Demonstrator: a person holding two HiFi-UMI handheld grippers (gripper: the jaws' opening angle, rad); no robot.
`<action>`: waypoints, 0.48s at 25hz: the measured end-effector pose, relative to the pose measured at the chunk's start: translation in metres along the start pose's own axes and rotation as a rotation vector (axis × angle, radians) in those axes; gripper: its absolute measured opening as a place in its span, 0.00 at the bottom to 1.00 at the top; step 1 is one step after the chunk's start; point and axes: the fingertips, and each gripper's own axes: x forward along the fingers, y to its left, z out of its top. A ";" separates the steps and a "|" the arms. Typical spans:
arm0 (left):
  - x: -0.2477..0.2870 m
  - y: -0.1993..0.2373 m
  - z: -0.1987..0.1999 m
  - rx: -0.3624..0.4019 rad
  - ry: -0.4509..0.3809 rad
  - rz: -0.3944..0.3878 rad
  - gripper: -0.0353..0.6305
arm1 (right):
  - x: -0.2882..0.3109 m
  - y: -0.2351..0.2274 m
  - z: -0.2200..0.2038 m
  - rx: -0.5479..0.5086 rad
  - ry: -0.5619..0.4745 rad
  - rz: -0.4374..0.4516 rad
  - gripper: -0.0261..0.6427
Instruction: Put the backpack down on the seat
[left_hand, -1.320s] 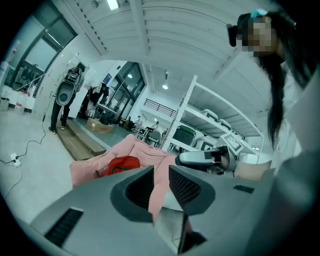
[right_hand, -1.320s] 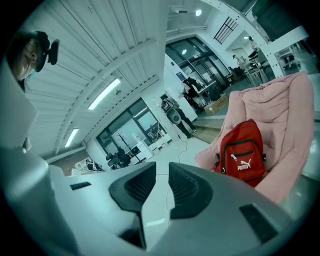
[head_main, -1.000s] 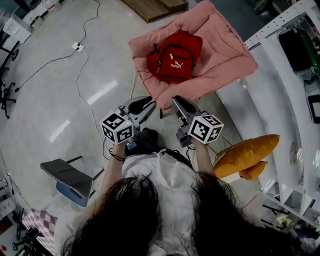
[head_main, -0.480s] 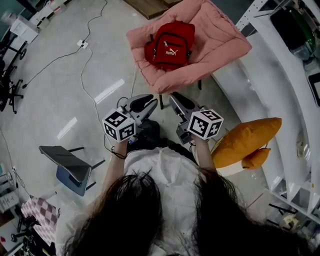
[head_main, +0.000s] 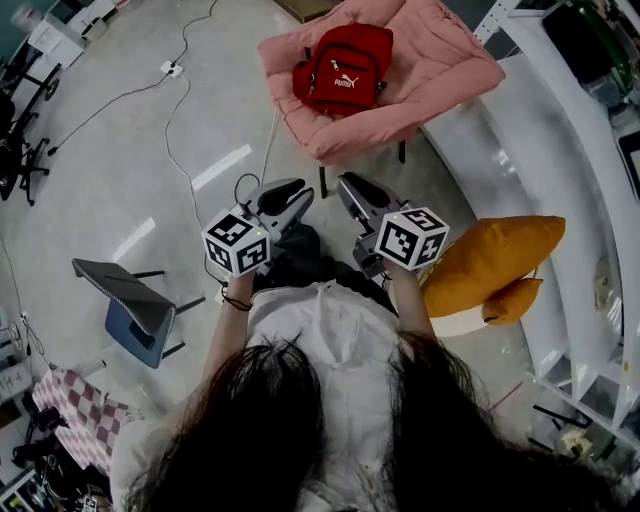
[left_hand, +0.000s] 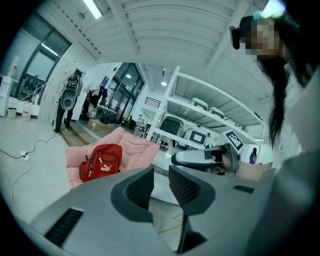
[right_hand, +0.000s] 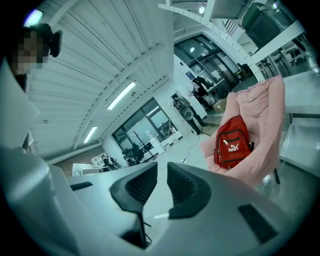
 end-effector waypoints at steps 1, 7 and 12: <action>-0.002 -0.001 -0.002 0.001 -0.001 0.004 0.21 | -0.001 0.002 -0.002 -0.003 0.002 0.003 0.15; -0.013 -0.004 -0.006 0.006 -0.006 0.024 0.21 | -0.004 0.010 -0.010 -0.014 0.011 0.016 0.14; -0.014 -0.004 -0.004 0.008 -0.012 0.032 0.21 | -0.007 0.010 -0.009 -0.025 0.010 0.017 0.14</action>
